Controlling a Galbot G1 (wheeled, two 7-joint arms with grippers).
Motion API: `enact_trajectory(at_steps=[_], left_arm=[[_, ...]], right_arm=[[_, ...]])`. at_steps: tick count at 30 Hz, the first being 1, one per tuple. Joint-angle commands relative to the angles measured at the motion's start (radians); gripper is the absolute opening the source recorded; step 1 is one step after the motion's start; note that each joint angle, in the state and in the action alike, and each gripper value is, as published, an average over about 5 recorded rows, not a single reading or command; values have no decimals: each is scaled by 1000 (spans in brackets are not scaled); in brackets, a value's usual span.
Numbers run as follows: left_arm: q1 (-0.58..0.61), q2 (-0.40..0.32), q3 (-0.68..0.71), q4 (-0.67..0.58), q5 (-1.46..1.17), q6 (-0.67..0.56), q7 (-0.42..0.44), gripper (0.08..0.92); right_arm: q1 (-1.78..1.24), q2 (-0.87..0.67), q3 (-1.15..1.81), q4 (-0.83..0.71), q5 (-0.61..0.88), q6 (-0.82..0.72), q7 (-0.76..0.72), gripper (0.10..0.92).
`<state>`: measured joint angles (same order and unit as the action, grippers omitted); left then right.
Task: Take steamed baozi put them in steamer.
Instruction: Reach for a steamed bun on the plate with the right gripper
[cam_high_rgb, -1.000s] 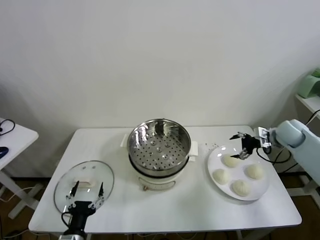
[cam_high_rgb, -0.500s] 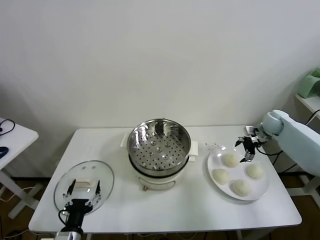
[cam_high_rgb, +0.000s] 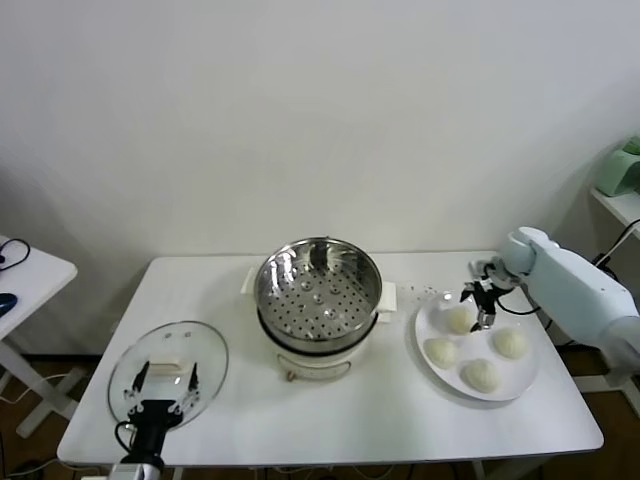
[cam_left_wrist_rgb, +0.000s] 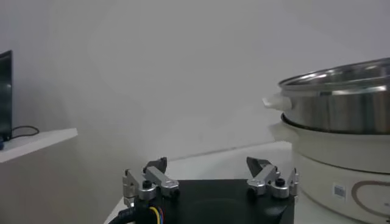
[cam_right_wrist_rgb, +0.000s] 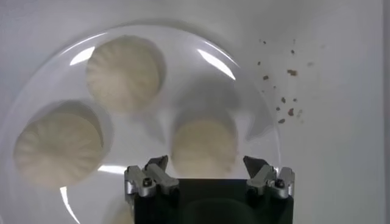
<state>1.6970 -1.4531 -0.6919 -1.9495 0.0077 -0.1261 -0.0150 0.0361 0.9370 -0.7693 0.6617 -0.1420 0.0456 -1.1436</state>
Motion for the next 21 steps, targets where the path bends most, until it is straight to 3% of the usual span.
enact_trajectory(at_steps=[1, 11, 21], left_arm=[[-1, 1, -1, 3, -1, 1, -1, 823], [-1, 1, 0, 5, 0, 0, -4, 823], [6, -1, 2, 7, 1, -3, -7, 823]], right_arm=[[-4, 28, 1, -34, -12, 4, -3, 823], [-15, 42, 40, -59, -43, 14, 1, 816], [-16, 41, 55, -58, -43, 18, -3, 697]])
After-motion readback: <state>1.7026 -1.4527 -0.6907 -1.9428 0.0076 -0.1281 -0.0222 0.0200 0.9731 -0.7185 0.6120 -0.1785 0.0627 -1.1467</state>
